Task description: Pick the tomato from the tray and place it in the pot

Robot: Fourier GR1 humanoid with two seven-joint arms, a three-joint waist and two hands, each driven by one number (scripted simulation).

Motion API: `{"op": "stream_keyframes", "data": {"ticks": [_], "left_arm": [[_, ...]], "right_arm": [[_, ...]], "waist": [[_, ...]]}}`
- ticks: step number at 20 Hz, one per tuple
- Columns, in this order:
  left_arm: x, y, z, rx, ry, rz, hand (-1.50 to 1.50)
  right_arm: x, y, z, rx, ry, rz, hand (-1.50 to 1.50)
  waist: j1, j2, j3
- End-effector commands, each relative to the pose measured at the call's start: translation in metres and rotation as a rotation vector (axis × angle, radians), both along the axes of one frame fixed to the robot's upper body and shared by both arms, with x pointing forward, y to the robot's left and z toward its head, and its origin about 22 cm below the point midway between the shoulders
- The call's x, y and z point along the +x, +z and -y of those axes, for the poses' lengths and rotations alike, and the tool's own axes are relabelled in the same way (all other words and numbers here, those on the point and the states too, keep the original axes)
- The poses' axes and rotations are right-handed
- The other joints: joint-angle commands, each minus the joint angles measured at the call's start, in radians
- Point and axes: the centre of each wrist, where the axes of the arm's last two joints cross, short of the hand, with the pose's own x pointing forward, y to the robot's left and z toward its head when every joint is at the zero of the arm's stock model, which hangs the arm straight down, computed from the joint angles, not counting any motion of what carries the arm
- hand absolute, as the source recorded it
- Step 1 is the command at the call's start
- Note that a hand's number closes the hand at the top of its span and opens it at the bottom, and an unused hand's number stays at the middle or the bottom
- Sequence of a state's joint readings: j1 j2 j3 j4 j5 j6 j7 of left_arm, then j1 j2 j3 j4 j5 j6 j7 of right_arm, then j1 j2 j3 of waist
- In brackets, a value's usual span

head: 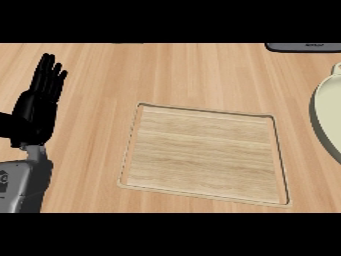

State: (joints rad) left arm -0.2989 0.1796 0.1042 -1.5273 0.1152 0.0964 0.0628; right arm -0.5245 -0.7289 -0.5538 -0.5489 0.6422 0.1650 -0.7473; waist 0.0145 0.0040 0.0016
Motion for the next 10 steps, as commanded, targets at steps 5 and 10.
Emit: {"op": "stream_keyframes", "data": {"ticks": [5,10], "left_arm": [[-0.005,0.002,-0.004,0.014,-0.012,0.015,0.0],[-0.003,-0.008,0.004,-0.01,-0.008,0.009,0.0]], "right_arm": [[-0.011,0.018,0.027,0.345,-0.052,0.104,-1.5],[-0.027,0.02,0.045,0.497,-0.122,0.158,-1.5]], "waist": [[-0.007,0.0,0.0],[-0.002,0.005,0.001]]}}
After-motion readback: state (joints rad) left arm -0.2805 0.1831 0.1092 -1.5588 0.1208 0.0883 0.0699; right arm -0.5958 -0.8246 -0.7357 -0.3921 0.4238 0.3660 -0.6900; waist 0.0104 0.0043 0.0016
